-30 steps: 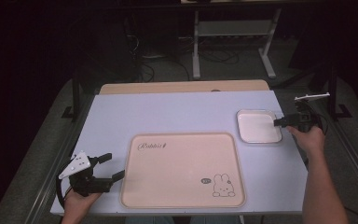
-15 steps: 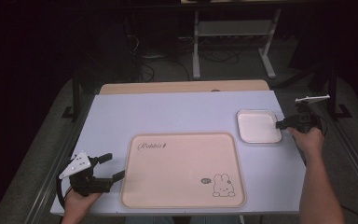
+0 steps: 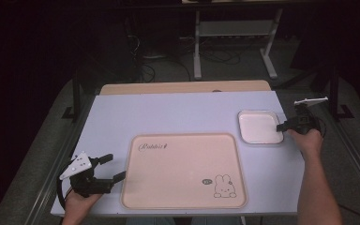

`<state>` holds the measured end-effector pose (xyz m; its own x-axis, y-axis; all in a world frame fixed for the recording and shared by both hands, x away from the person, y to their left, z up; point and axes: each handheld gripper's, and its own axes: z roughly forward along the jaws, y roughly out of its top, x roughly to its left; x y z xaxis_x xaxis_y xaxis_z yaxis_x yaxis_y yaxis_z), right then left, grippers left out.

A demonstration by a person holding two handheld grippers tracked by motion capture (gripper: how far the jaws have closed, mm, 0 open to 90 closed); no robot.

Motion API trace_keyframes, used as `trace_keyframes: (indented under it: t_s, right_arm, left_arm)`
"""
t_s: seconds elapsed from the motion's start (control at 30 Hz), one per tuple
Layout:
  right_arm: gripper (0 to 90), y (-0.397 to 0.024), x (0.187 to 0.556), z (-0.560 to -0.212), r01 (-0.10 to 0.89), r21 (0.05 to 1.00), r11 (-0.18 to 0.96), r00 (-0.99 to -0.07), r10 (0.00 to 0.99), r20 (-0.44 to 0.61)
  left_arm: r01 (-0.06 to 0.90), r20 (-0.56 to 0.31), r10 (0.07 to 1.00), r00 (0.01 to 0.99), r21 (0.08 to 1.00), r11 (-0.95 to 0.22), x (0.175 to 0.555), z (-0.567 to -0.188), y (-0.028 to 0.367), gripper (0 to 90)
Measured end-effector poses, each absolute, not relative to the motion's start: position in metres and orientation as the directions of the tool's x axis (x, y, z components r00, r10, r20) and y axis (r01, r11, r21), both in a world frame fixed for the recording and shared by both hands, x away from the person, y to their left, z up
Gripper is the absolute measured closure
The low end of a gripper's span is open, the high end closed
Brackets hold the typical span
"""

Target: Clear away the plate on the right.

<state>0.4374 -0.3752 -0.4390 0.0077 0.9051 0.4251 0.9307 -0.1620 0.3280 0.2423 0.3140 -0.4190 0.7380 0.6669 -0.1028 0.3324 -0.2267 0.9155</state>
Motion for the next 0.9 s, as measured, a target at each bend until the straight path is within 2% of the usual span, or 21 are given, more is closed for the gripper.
trace_keyframes:
  t_s: [0.6,0.9]
  right_arm:
    - [88.3,-0.387,0.426,-0.449,0.894,0.315,-0.318,0.102,0.83,0.548]
    - [88.3,-0.393,0.411,-0.446,0.858,0.345,-0.381,0.072,0.753,0.654]
  left_arm:
    - [0.329,-0.103,0.669,0.736,0.918,-0.221,0.242,-0.418,0.315,14.4]
    - [0.326,-0.101,0.667,0.738,0.919,-0.222,0.242,-0.418,0.314,14.4]
